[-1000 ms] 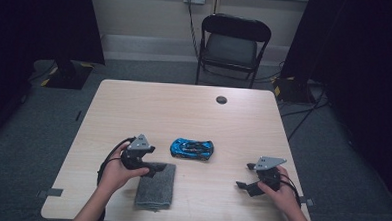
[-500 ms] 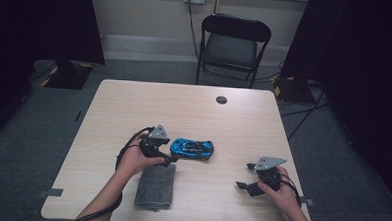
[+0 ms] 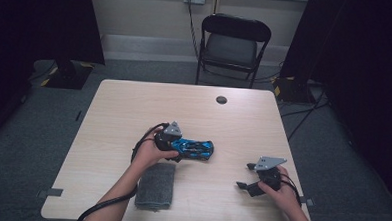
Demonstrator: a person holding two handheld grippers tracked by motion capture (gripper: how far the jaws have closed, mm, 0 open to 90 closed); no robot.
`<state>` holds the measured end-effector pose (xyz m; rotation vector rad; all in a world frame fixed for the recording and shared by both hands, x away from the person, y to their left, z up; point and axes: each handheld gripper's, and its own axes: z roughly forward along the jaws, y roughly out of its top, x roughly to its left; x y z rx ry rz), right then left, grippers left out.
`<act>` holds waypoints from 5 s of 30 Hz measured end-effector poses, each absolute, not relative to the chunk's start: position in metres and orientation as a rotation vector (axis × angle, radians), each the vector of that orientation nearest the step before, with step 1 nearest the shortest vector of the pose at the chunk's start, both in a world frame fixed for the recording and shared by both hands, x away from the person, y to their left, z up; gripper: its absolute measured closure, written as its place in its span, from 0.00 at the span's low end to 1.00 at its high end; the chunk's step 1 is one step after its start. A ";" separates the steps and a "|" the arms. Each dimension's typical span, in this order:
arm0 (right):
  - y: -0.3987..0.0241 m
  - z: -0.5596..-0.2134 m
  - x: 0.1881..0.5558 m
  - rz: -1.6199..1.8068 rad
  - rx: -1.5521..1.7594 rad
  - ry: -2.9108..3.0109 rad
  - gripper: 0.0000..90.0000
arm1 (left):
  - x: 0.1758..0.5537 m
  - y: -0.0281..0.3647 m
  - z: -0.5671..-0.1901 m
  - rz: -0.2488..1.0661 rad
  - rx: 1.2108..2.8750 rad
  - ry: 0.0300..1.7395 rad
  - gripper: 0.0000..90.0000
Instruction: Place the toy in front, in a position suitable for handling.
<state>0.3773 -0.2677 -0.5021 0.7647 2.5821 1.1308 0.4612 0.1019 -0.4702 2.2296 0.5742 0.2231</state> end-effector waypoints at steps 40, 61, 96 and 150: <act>-0.269 -0.502 0.378 1.137 0.752 2.591 0.16 | 0.488 0.075 -0.495 0.129 2.339 0.411 0.06; -0.269 -0.502 0.378 1.139 0.749 2.593 0.16 | 0.486 0.087 -0.496 0.097 2.332 0.331 0.27; -0.269 -0.502 0.378 1.139 0.748 2.595 0.16 | 0.495 0.128 -0.480 0.429 2.152 0.777 0.27; -0.269 -0.502 0.378 1.136 0.745 2.593 0.16 | 0.468 0.163 -0.497 0.387 2.156 0.983 0.27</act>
